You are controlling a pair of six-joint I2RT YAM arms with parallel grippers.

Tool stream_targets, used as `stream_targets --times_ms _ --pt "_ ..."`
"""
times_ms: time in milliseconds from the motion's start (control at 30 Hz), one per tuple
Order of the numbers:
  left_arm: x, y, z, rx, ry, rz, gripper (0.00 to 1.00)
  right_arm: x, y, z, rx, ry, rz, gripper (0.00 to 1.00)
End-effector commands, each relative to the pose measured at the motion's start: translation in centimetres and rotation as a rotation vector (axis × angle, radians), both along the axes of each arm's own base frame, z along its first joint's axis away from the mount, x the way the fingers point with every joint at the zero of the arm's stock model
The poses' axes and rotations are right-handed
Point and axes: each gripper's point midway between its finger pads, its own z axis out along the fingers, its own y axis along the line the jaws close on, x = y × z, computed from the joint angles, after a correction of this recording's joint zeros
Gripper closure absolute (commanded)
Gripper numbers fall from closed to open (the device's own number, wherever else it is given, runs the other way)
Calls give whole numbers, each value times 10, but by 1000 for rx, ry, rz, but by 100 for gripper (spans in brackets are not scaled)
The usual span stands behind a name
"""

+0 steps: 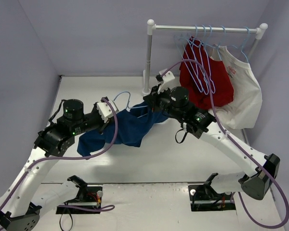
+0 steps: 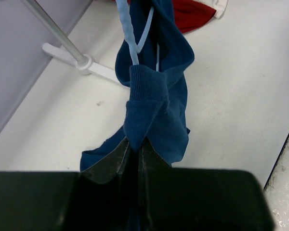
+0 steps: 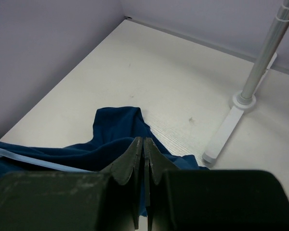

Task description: Place the t-shirt on the hanger

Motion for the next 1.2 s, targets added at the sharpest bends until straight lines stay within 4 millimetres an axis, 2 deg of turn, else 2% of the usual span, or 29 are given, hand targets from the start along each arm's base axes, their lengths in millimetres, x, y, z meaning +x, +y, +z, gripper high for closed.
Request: stream_targets --times_ms 0,133,167,200,333,367,500,667,767,800,900,1067,1100,1167 --pt "11 -5 17 -109 -96 45 100 -4 20 26 43 -67 13 100" --pt "9 -8 2 -147 -86 39 100 2 28 12 19 -44 -12 100" --pt "8 -8 -7 -146 -74 42 100 0 33 9 15 -39 -4 100" --pt "9 -8 -5 -155 -82 46 100 1 35 8 11 -36 -5 100" --pt "5 -7 -15 -201 -96 48 100 4 49 -19 -34 3 13 100" --pt "1 -7 -13 -219 -108 42 100 4 50 -26 -46 13 19 100" --pt "-7 -7 -23 -259 -88 39 100 2 49 -54 -93 49 23 100" --pt "-11 -8 -35 -308 -37 54 100 -1 44 -69 -128 61 29 98" --pt "-12 -9 -40 -350 -11 67 100 -2 43 -62 -136 59 44 85" --pt "-13 -9 -40 -371 4 76 100 -3 41 -62 -152 65 46 73" --pt "-11 -7 -42 -374 12 97 100 0 37 -48 -184 36 52 53" --pt "-11 -5 -44 -377 20 111 100 11 11 -24 -195 4 62 43" --pt "-11 -5 -44 -379 20 113 100 17 -5 -20 -197 0 48 41" --pt "-11 -4 -45 -378 22 120 100 11 -18 -25 -217 27 107 39"
